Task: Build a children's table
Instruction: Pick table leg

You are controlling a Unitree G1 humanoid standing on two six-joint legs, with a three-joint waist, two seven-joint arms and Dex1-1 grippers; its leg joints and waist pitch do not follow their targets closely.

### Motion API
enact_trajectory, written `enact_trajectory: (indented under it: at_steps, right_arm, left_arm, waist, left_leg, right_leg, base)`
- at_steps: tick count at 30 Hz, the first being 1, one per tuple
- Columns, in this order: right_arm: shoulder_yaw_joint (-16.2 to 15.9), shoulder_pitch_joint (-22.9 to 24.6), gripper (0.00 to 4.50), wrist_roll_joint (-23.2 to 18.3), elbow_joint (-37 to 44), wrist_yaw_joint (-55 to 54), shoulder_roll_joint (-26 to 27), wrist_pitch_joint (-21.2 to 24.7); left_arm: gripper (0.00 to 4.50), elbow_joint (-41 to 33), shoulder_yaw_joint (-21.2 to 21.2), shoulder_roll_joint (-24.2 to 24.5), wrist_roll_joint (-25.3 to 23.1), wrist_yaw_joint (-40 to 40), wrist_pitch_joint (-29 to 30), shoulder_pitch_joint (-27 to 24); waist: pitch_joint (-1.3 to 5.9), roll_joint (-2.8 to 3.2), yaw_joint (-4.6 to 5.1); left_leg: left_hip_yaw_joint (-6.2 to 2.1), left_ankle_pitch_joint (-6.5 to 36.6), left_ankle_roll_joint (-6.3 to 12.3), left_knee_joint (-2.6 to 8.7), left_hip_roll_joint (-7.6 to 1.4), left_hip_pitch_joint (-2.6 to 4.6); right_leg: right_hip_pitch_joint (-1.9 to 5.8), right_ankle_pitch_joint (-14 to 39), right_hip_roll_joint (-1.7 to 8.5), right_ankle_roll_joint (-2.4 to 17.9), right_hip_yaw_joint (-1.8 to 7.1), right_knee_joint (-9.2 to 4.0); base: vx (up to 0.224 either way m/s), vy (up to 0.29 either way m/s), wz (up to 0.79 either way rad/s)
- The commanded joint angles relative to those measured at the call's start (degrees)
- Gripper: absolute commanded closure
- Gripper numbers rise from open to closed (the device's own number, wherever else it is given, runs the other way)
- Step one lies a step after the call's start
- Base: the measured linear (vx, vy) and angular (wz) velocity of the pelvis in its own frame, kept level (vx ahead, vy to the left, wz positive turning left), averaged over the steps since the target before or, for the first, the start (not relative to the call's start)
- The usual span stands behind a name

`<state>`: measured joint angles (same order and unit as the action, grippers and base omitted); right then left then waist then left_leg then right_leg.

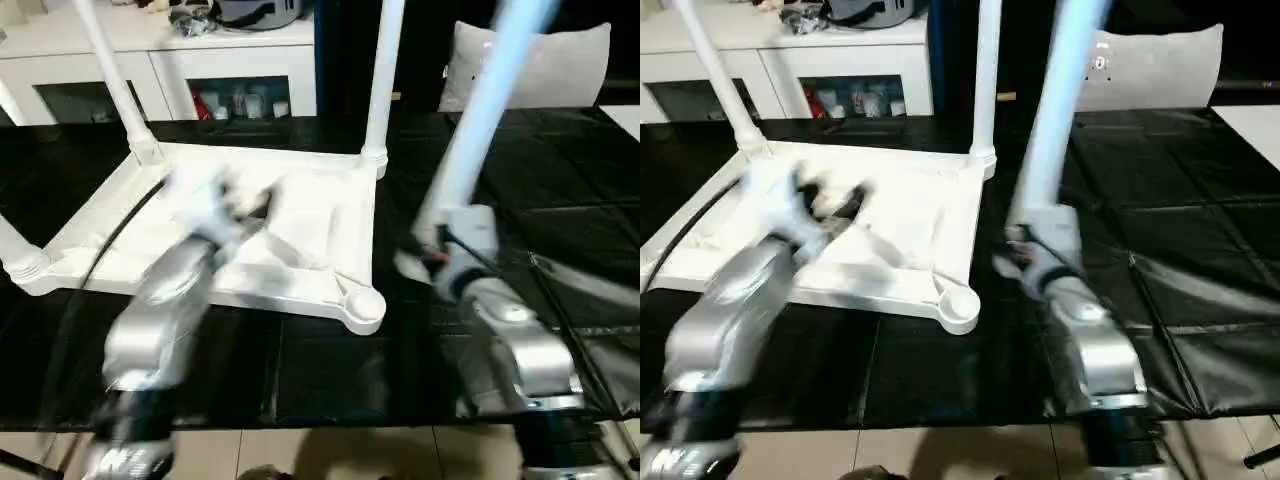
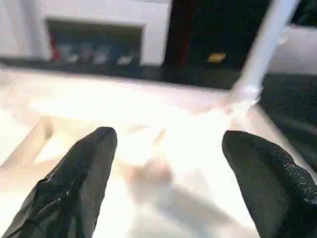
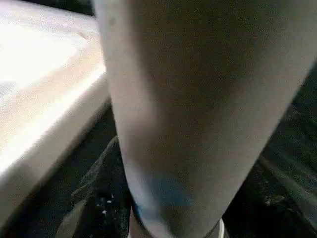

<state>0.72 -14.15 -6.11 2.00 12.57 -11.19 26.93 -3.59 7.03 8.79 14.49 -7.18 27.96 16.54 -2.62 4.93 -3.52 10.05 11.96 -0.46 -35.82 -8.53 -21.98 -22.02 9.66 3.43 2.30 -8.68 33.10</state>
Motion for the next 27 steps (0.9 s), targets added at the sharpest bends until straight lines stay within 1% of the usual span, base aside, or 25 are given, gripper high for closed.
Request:
enact_trajectory:
  at_steps: [1,2,3,4,5,6,7,8,10,11,12,13,14,15,16,18,19,21,22,24,25,26,27]
  right_arm:
    - [2.05,-0.45,2.59,-3.01,2.98,-1.78,2.61,-1.07]
    - [3.49,-0.45,2.59,-4.07,2.71,-3.64,4.09,-0.38]
    - [4.04,-0.44,2.59,-4.56,2.6,-4.28,4.67,-0.12]
    - [4.78,-0.43,2.59,-5.26,2.46,-5.1,5.45,0.24]
    - [5.56,-0.22,2.59,-7.31,2.67,-5.01,6.59,0.68]
    - [5.56,-0.16,2.59,-7.47,2.74,-4.93,6.63,0.83]
    - [5.68,0.1,2.59,-8.19,3.3,-4.69,6.97,1.99]
    - [6.26,0.41,2.59,-8.7,4.54,-5.04,7.69,4.7]
    - [6.91,0.45,2.59,-9.29,5.27,-5.18,8.23,6.46]
    - [7.42,0.34,2.59,-9.48,5.71,-5.24,8.7,7.45]
    - [8.59,-0.2,2.59,-9.33,6.52,-6.51,9.46,9.29]
    - [9.07,-0.27,2.59,-11.47,6.84,-5.76,9.79,9.06]
    - [9.07,-0.27,2.59,-11.47,6.84,-5.76,9.79,9.06]
    - [9.37,-0.28,2.59,-13.14,7.04,-5.12,10.01,8.75]
    - [9.4,-0.35,2.59,-13.66,7.29,-5.29,9.99,6.99]
    - [9.25,-0.35,2.59,-13.42,7.31,-5.29,9.88,6.24]
    - [8.79,-0.41,2.59,-12.27,7.74,-6.09,9.42,3.82]
    - [8.55,-0.37,2.59,-11.62,7.99,-5.96,9.02,2.5]
    - [8.64,-0.35,2.59,-11.08,8.42,-5.62,8.97,2.52]
    - [8.75,-0.29,2.59,-10.66,8.85,-5.44,8.99,2.89]
    - [8.46,0.38,2.59,-9.48,9.84,-6.01,8.66,4.18]
    - [8.29,0.6,2.59,-9.48,10.02,-5.84,8.49,4.19]
    - [7.8,1.26,2.59,-9.47,10.52,-5.35,8.02,4.23]
  left_arm:
    - [0.58,-2.07,0.46,0.14,0.12,-0.03,0.54,-0.7]
    - [0.58,-2.47,0.63,-0.28,0.48,0.08,0.47,-1.19]
    - [0.58,-2.62,0.7,-0.46,0.6,0.17,0.48,-1.37]
    - [0.58,-2.83,0.81,-0.71,0.73,0.33,0.52,-1.6]
    - [0.58,-3.19,1.07,-1.11,1.14,0.48,0.63,-1.9]
    - [0.58,-3.25,1.1,-1.15,1.14,0.5,0.55,-1.93]
    - [0.58,-3.58,1.21,-1.33,1.1,0.68,0.2,-2.1]
    - [0.58,-4.08,1.2,-1.38,0.78,1.1,0.02,-2.23]
    - [0.58,-4.21,0.95,-1.21,0.33,1.08,-0.46,-2.33]
    - [0.58,-4.33,0.79,-1.09,0.13,1.04,-0.53,-2.39]
    - [0.58,-4.44,0.62,-1.03,0.02,1.06,-0.18,-2.53]
    - [0.58,-4.65,0.22,-0.78,-0.34,0.96,-0.4,-2.57]
    - [0.58,-4.65,0.22,-0.78,-0.34,0.96,-0.4,-2.57]
    - [0.58,-4.78,-0.08,-0.58,-0.61,0.87,-0.63,-2.6]
    - [0.58,-4.76,-0.87,-0.2,-2.49,2.12,-0.37,-2.42]
    - [0.58,-4.71,-1.04,-0.13,-2.78,2.27,-0.35,-2.37]
    - [0.58,-4.22,-2.56,0.63,-4.65,2.78,0.85,-1.91]
    - [0.58,-4.16,-3.48,1.06,-5.21,2.22,0.85,-1.88]
    - [0.58,-4.33,-3.91,1.16,-5.17,1.47,0.34,-2.05]
    - [0.58,-4.5,-4.13,1.2,-5.15,0.92,-0.34,-2.23]
    - [0.58,-4.55,-4.36,1.38,-5.37,-0.02,-2.62,-2.63]
    - [0.58,-4.53,-4.31,1.36,-5.39,-0.06,-3.01,-2.72]
    - [0.58,-4.49,-4.16,1.28,-5.46,-0.16,-4.14,-2.99]
  waist:
    - [3.4,-0.39,0.04]
    - [3.37,-0.39,0.04]
    - [3.35,-0.25,0.11]
    - [3.27,-0.11,0.23]
    - [3.26,-0.48,0.36]
    - [3.3,-0.27,0.32]
    - [3.24,-0.31,0.35]
    - [3.22,-0.41,0.36]
    - [3.27,-0.33,0.28]
    - [3.31,-0.39,0.27]
    - [3.35,-0.22,0.23]
    - [3.34,-0.23,0.25]
    - [3.41,-0.16,0.19]
    - [3.38,-0.16,0.2]
    - [3.38,-0.17,0.21]
    - [3.31,-0.13,0.24]
    - [3.28,-0.1,0.22]
    - [3.22,-0.01,0.26]
    - [3.24,-0.05,0.29]
    - [3.22,0.02,0.34]
    - [3.17,0.09,0.34]
    - [3.27,0.02,0.34]
    - [3.25,0.29,0.27]
  left_leg:
    - [-3.0,13.7,2.23,4.75,-5.27,1.08]
    - [-3.13,13.64,2.04,4.82,-5.38,1.18]
    - [-3.17,13.76,1.89,4.85,-5.43,1.2]
    - [-3.28,15.18,1.43,4.96,-5.53,1.4]
    - [-3.33,15.76,1.15,5.05,-5.5,1.34]
    - [-3.37,16.03,1.03,5.06,-5.54,1.39]
    - [-3.28,16.36,0.88,5.08,-5.38,1.44]
    - [-3.31,15.93,0.82,5.11,-5.34,1.32]
    - [-3.27,15.2,0.88,5.08,-5.26,1.17]
    - [-3.26,14.42,0.96,5.07,-5.21,1.09]
    - [-3.33,13.86,0.93,5.1,-5.29,1.13]
    - [-3.36,13.84,0.87,5.17,-5.37,1.16]
    - [-3.37,14.06,0.84,5.14,-5.4,1.19]
    - [-3.35,14.06,0.75,5.15,-5.41,1.16]
    - [-3.37,14.19,0.82,5.21,-5.42,1.14]
    - [-3.29,14.33,0.66,5.19,-5.33,1.1]
    - [-3.24,14.8,0.45,5.19,-5.22,1.17]
    - [-3.32,14.77,0.38,5.22,-5.2,1.23]
    - [-3.35,14.97,0.23,5.24,-5.23,1.25]
    - [-3.37,15.35,0.14,5.25,-5.22,1.18]
    - [-3.44,15.49,0.22,5.25,-5.16,1.16]
    - [-3.45,15.32,0.14,5.29,-5.18,1.11]
    - [-3.51,15.39,0.16,5.27,-5.19,1.08]
  right_leg:
    - [2.45,21.53,6.8,1.26,4.5,-5.37]
    - [2.33,22.29,6.63,1.27,4.37,-5.44]
    - [2.23,22.47,6.74,1.55,4.41,-5.38]
    - [2.07,23.44,6.64,1.58,4.3,-5.52]
    - [2.17,23.33,6.65,1.43,4.3,-5.56]
    - [2.15,23.25,6.69,1.4,4.36,-5.4]
    - [2.01,23.48,6.6,1.12,4.38,-5.46]
    - [2.16,23.39,6.68,0.88,4.49,-5.4]
    - [2.12,23.1,6.75,0.74,4.55,-5.41]
    - [2.19,22.76,6.77,0.65,4.6,-5.34]
    - [2.15,22.18,6.74,0.6,4.59,-5.29]
    - [2.11,21.91,6.67,0.63,4.61,-5.26]
    - [2.14,21.62,6.8,0.63,4.59,-5.24]
    - [2.13,21.45,6.79,0.61,4.58,-5.25]
    - [2.14,21.19,6.76,0.54,4.61,-5.21]
    - [2.1,21.37,6.7,0.23,4.59,-5.25]
    - [2.08,22.37,6.75,-0.08,4.49,-5.4]
    - [2.04,23.04,6.69,-0.63,4.5,-5.46]
    - [2.0,23.2,6.58,-0.89,4.49,-5.45]
    - [2.05,23.29,6.68,-0.76,4.5,-5.53]
    - [2.0,23.36,6.66,-0.74,4.47,-5.68]
    - [2.11,22.89,6.69,-0.59,4.5,-5.5]
    - [2.1,22.75,6.7,-0.53,4.49,-5.46]
  base:
    - [0.0,0.0,0.0]
    - [0.0,0.0,0.0]
    - [0.0,0.0,0.0]
    - [0.0,0.0,0.0]
    - [0.0,0.0,0.0]
    - [0.0,0.0,0.0]
    - [0.0,0.0,0.0]
    - [0.0,0.0,0.0]
    - [0.0,0.0,0.0]
    - [0.0,0.0,0.0]
    - [0.0,0.0,0.0]
    - [0.0,0.0,0.0]
    - [0.0,0.0,0.0]
    - [0.0,0.0,0.0]
    - [0.0,0.0,0.0]
    - [0.0,0.0,0.0]
    - [0.0,0.0,0.0]
    - [0.0,0.0,0.0]
    - [0.0,0.0,0.0]
    - [0.0,0.0,0.0]
    - [0.0,0.0,0.0]
    - [0.0,0.0,0.0]
    - [0.0,0.0,0.0]
